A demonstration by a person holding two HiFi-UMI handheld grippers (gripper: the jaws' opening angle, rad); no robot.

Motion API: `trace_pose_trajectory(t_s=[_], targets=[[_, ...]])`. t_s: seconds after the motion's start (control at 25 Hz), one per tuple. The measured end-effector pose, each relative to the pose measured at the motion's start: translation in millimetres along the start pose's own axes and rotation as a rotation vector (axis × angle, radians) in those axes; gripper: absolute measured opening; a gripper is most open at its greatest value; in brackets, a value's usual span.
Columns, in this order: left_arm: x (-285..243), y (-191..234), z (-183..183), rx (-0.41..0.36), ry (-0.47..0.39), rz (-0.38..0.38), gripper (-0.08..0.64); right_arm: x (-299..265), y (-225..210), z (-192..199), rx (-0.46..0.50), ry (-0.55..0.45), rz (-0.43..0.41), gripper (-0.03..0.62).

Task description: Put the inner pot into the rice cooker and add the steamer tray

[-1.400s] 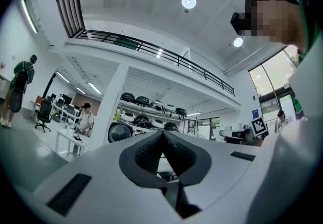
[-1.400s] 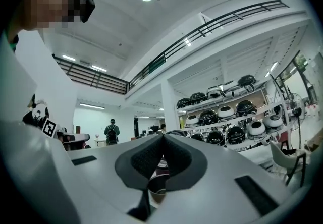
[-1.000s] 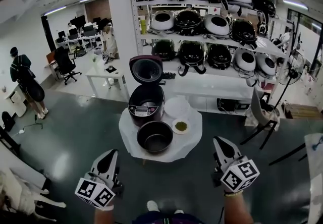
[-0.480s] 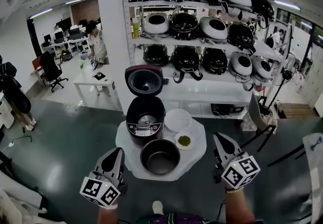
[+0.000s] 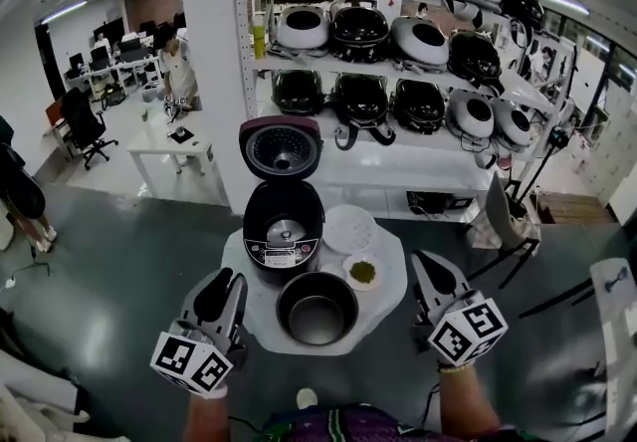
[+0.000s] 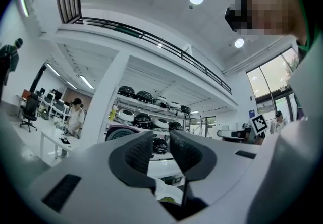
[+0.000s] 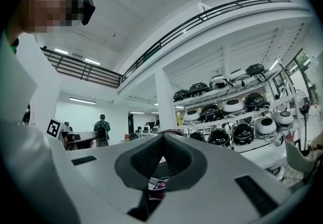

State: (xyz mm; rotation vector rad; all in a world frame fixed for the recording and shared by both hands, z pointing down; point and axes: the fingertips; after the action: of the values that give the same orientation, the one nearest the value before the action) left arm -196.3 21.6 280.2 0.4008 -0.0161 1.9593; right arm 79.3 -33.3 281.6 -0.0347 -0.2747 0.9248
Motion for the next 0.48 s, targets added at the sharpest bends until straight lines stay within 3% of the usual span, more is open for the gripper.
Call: trace_pose_trajectory(t_s=[0.12,0.2,0.48], targets=[[-5,-6,8,-0.018,0.028,0.049,0.277,0,0,3,0.003,0.010,-0.012,0.006],[-10,-4,17,-0.065,0.058,0.052,0.363,-1,-4,6,0.006,0.015,-0.015,0.006],[-21,20,85,-0.058,0.171,0.021,0.371,-7,-14,24,0.004,0.034,-0.016,0.006]])
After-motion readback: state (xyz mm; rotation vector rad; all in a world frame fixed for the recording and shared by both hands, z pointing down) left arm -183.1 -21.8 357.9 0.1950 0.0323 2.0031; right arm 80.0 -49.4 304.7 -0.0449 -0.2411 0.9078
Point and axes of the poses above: the fingertips, and each gripper's own axes: x backward along the fingers, y to its left, z out of its underside, and after that the axes turned 9 degrees about -y, right-handed
